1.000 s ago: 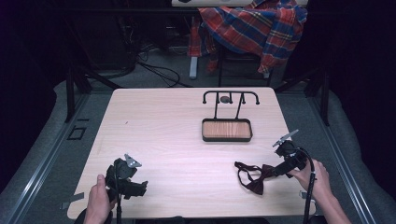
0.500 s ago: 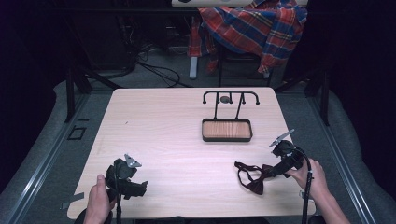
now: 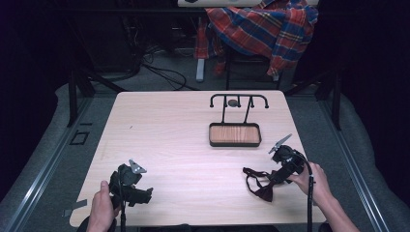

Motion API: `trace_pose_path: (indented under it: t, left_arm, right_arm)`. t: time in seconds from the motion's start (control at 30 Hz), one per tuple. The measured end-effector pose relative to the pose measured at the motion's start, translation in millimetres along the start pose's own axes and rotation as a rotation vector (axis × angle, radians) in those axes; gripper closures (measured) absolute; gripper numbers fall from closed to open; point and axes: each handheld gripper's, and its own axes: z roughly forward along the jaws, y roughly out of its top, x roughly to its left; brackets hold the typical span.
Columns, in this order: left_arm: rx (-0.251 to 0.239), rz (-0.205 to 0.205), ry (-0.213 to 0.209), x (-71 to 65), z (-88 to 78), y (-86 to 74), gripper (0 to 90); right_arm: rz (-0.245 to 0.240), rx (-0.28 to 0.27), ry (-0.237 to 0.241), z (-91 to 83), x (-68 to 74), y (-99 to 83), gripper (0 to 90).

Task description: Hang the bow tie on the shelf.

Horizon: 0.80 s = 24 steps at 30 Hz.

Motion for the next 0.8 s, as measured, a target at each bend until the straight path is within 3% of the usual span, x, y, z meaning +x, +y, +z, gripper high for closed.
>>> trace_pose_path:
  t: [0.07, 0.2, 0.23, 0.4, 0.8]
  left_arm:
    - [0.002, 0.0, -0.001, 0.2, 0.4, 0.1, 18.3]
    - [0.002, -0.002, -0.004, 0.3, 0.0, -0.1, 18.2]
    - [0.003, -0.001, -0.002, 0.5, 0.0, 0.0, 18.2]
    - [0.007, 0.0, 0.001, -0.1, 0.1, 0.2, 18.2]
    - [0.003, -0.005, 0.0, 0.2, -0.1, -0.2, 18.1]
  right_arm:
    - [-0.034, 0.026, 0.005, 4.8, 3.2, 7.4, 14.3]
    - [-0.048, 0.036, 0.006, 9.2, 6.0, 14.4, 14.4]
    - [-0.035, 0.016, 0.016, 11.5, 7.1, 15.4, 14.5]
    - [-0.071, 0.05, 0.026, 18.6, 9.4, 23.6, 15.6]
    - [-0.11, 0.082, 0.058, 38.3, 18.3, 37.2, 34.3]
